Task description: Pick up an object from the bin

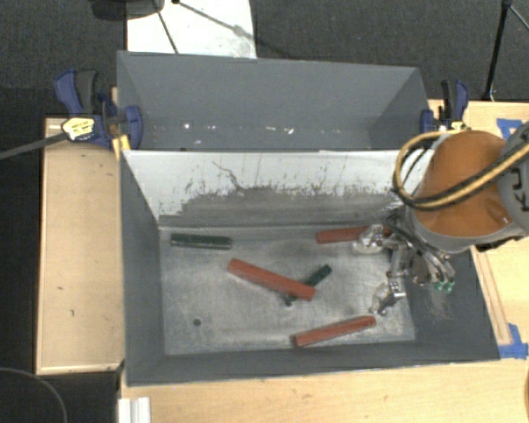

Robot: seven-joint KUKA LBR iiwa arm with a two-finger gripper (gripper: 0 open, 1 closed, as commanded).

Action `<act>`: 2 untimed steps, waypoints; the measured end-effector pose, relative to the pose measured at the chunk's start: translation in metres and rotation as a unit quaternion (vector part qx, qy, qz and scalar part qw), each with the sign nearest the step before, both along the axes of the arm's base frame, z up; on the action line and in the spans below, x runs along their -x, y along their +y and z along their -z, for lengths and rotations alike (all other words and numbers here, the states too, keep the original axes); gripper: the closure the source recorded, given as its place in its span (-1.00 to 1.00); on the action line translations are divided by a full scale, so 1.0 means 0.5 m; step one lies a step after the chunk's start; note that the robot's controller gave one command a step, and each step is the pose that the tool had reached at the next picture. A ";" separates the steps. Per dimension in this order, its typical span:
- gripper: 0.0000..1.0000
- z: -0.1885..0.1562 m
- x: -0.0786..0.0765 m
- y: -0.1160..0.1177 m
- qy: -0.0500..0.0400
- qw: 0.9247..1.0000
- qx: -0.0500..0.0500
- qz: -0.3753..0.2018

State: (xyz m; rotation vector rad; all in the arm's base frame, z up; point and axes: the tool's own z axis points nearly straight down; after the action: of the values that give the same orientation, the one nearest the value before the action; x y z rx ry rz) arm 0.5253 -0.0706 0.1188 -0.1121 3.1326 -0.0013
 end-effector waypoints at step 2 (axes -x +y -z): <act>1.00 0.074 0.047 0.022 0.004 1.000 0.000 -0.028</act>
Offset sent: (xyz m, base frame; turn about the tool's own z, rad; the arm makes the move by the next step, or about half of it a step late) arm 0.0000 0.0000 0.0000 0.0000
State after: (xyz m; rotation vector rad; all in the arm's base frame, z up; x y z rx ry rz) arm 0.5018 -0.0594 0.0819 -0.2012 3.1351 0.0005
